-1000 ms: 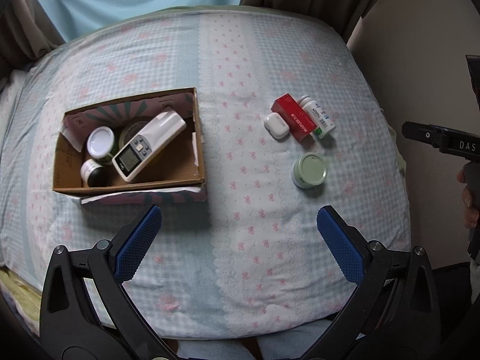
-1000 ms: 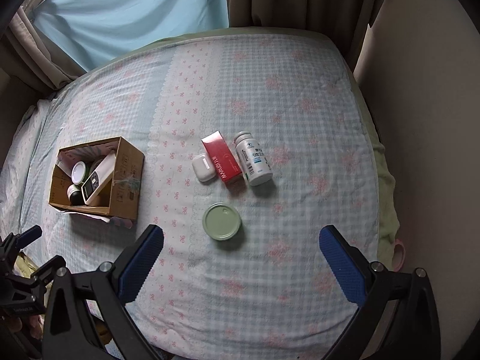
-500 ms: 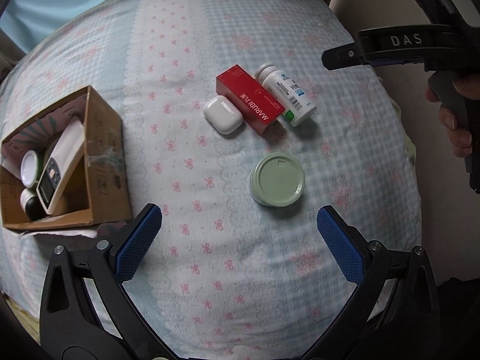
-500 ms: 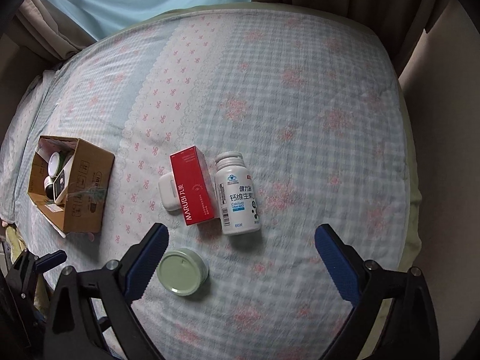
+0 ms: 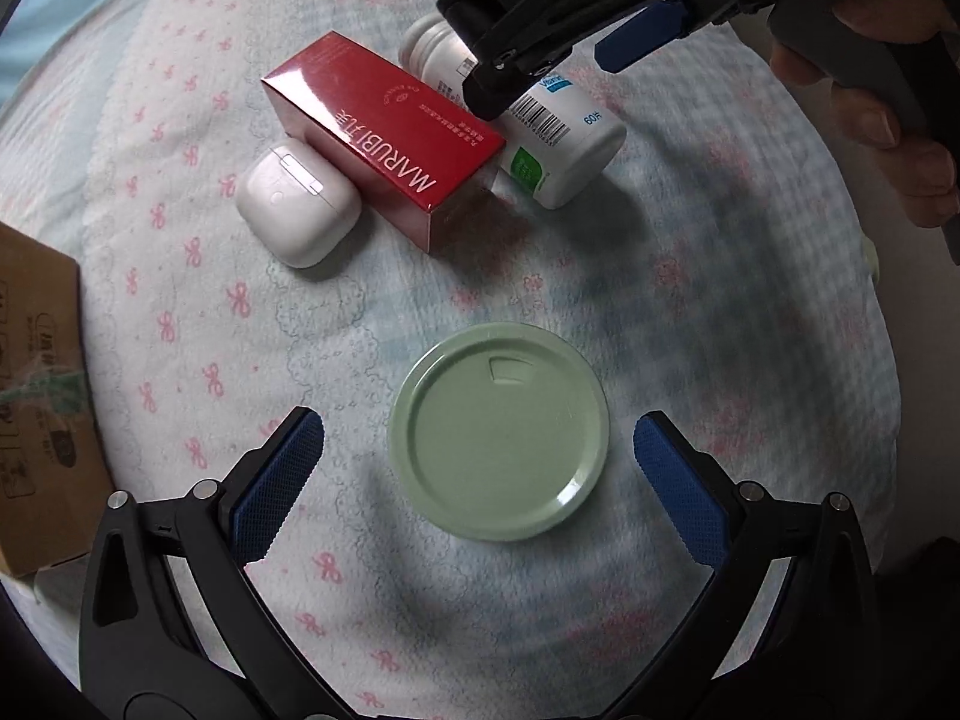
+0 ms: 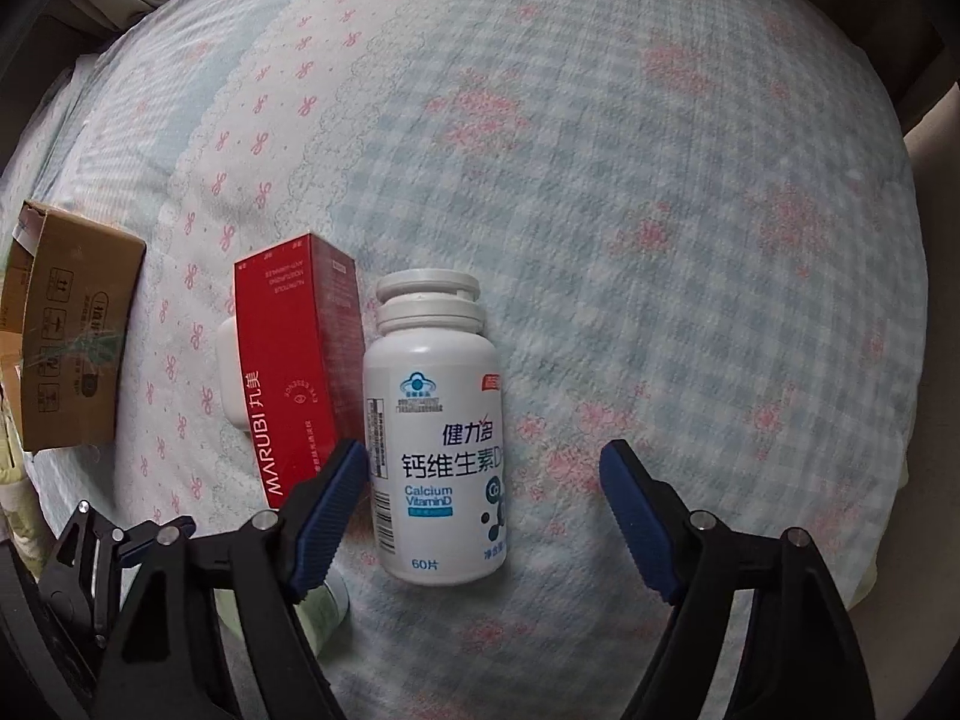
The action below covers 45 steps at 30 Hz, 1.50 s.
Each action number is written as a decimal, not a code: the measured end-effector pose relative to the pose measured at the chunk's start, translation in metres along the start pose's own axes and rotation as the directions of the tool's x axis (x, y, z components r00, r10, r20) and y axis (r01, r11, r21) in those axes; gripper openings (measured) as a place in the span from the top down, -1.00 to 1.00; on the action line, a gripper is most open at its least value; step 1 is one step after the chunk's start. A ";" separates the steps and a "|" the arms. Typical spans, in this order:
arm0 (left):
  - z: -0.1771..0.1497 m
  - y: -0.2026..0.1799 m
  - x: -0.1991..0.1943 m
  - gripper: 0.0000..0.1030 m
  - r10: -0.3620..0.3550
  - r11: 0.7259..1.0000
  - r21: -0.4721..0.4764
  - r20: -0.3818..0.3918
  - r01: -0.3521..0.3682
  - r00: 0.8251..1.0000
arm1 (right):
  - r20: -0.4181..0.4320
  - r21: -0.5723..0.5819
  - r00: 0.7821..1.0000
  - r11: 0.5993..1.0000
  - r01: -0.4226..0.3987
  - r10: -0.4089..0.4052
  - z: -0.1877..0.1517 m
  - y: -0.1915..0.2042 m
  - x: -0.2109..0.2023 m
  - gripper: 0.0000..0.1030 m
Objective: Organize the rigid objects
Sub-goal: 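Grasp the pale green lid with the left tool while the right tool grasps the white vitamin bottle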
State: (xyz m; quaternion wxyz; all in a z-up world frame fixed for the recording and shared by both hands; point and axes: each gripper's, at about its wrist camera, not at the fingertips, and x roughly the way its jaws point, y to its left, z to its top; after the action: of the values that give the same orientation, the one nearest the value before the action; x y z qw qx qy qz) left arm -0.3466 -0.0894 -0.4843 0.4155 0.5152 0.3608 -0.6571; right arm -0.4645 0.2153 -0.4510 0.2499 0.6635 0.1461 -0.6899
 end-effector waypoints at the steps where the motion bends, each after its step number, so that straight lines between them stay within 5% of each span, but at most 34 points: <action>1: 0.001 0.000 0.005 -0.99 0.000 1.000 0.002 -0.005 0.000 1.000 | -0.010 -0.002 1.000 1.000 -0.002 0.002 0.002 0.001 0.003 -0.47; 8: 0.003 -0.006 0.025 -0.79 0.016 0.999 0.034 -0.008 -0.016 1.000 | -0.053 0.002 0.998 0.999 -0.044 0.044 0.012 0.001 0.018 -0.09; 14: 0.002 -0.010 0.021 -0.35 0.019 0.997 0.071 0.027 -0.021 0.999 | -0.069 0.029 0.994 0.996 -0.086 0.088 0.011 -0.003 0.018 0.11; 28: 0.008 -0.005 0.012 -0.34 0.006 0.998 0.066 0.035 -0.009 0.999 | -0.039 0.053 0.994 0.994 -0.100 0.102 0.002 -0.015 0.010 0.12; 34: 0.012 0.006 -0.007 -0.34 -0.014 1.000 0.001 0.050 0.014 0.999 | -0.006 0.149 0.990 0.979 -0.138 0.140 -0.012 -0.034 -0.003 0.12; 45: 0.018 0.033 -0.077 -0.34 -0.013 0.998 -0.066 0.110 0.020 0.994 | 0.088 0.192 0.989 0.972 -0.134 0.119 -0.017 -0.030 -0.078 0.12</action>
State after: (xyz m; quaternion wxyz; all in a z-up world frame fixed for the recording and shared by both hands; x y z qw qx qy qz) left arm -0.3135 -0.1053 -0.4064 0.4461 0.4613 0.3637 -0.6752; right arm -0.4672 0.2613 -0.3794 0.2318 0.6663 0.0248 -0.7083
